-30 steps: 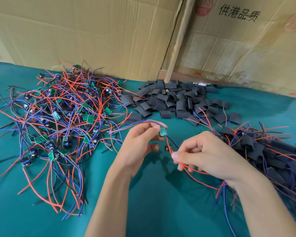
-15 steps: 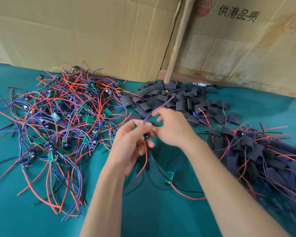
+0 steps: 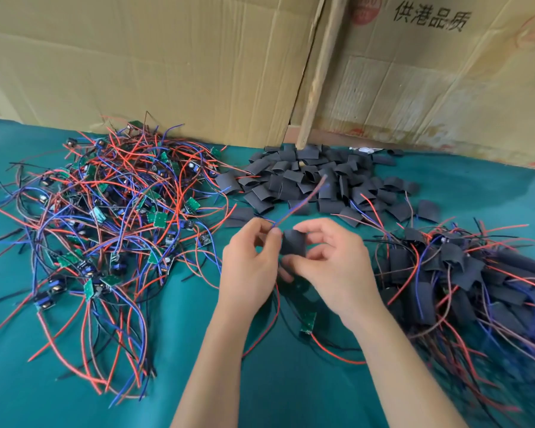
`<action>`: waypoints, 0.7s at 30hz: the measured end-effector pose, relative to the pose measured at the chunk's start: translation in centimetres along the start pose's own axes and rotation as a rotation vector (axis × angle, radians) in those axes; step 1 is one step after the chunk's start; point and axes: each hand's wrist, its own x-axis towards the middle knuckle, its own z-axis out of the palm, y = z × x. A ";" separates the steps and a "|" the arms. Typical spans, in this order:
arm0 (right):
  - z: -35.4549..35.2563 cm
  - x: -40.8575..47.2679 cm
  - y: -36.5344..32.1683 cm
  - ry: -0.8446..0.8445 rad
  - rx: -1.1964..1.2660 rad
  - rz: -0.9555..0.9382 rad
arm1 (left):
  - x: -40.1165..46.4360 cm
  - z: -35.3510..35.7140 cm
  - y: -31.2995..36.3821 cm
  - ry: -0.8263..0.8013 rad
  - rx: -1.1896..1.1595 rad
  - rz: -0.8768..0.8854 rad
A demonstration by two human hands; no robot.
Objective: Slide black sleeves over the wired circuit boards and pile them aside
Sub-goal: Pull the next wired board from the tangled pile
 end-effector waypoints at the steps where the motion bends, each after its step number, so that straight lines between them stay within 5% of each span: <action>1: 0.1 -0.5 0.1 -0.007 0.031 -0.011 | -0.1 0.3 0.0 0.003 0.082 0.045; 4: 0.3 -1.2 0.1 -0.092 0.123 -0.059 | -0.3 0.7 -0.1 0.048 0.184 0.105; 8: -0.4 -1.3 -0.2 -0.184 0.326 -0.041 | -0.4 0.7 0.1 0.023 0.007 0.056; 15: -0.4 -1.4 0.1 -0.119 0.494 0.042 | -1.0 1.1 0.3 -0.003 0.002 0.104; 21: -2.6 -0.2 0.0 0.312 0.524 0.019 | -1.0 1.2 0.1 -0.040 -0.004 0.093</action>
